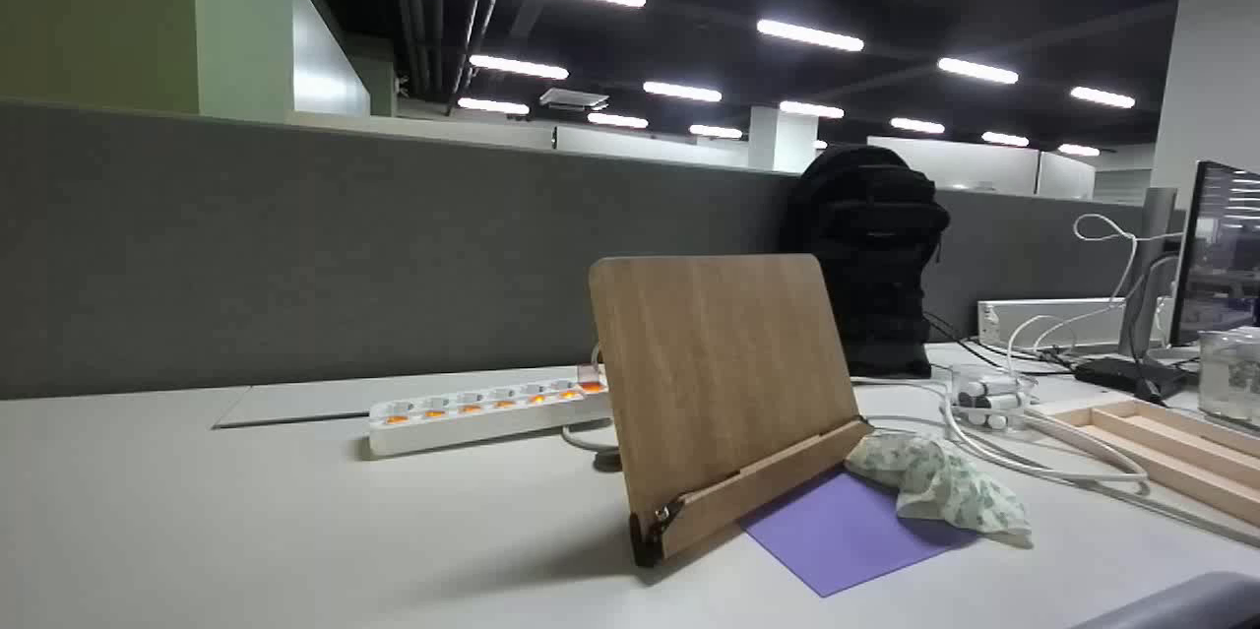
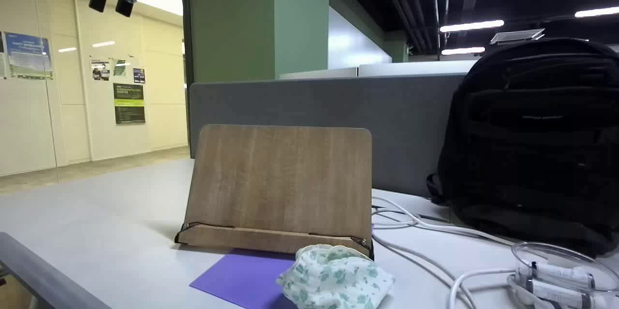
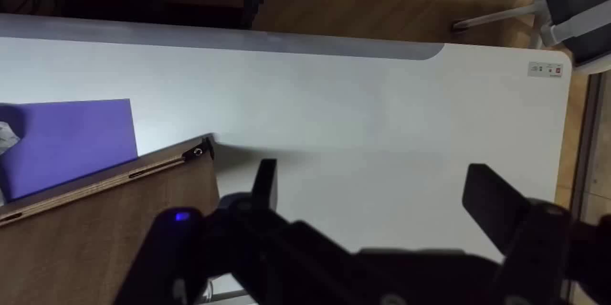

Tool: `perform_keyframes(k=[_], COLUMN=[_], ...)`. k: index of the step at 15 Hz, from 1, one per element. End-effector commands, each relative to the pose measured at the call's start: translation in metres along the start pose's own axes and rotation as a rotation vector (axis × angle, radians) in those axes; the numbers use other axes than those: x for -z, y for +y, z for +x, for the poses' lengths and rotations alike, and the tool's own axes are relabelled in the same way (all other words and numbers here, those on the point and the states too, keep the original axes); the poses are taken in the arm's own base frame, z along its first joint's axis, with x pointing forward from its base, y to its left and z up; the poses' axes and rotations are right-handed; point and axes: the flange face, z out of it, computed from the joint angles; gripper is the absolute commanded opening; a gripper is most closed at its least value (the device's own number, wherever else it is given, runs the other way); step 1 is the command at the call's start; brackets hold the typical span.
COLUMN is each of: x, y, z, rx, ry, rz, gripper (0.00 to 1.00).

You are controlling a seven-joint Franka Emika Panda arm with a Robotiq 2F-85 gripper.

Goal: Place the cloth on the wooden board

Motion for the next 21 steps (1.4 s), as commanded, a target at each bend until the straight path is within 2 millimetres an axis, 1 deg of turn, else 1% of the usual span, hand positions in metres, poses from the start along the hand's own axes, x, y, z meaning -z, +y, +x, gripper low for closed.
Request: perform_keyframes(k=[1, 10, 11, 13, 16, 18, 21], x=[0.0, 0.001, -0.001, -0.003, -0.014, -0.027, -0.049], y=[0.0, 0.0, 0.004, 0.024, 0.074, 0.109, 0.158], z=[0.001, 0.001, 0.0, 0.001, 0.002, 0.0, -0.006], rx=[0.0, 0.0, -0.007, -0.063, -0.183, -0.259, -0.374], ry=[-0.001, 0.0, 0.012, 0.055, 0.143, 0.182, 0.223], rz=[0.0, 0.0, -0.008, -0.049, -0.092, -0.113, -0.146], gripper=[1.0, 1.0, 1.0, 1.0, 1.0, 1.0, 1.0])
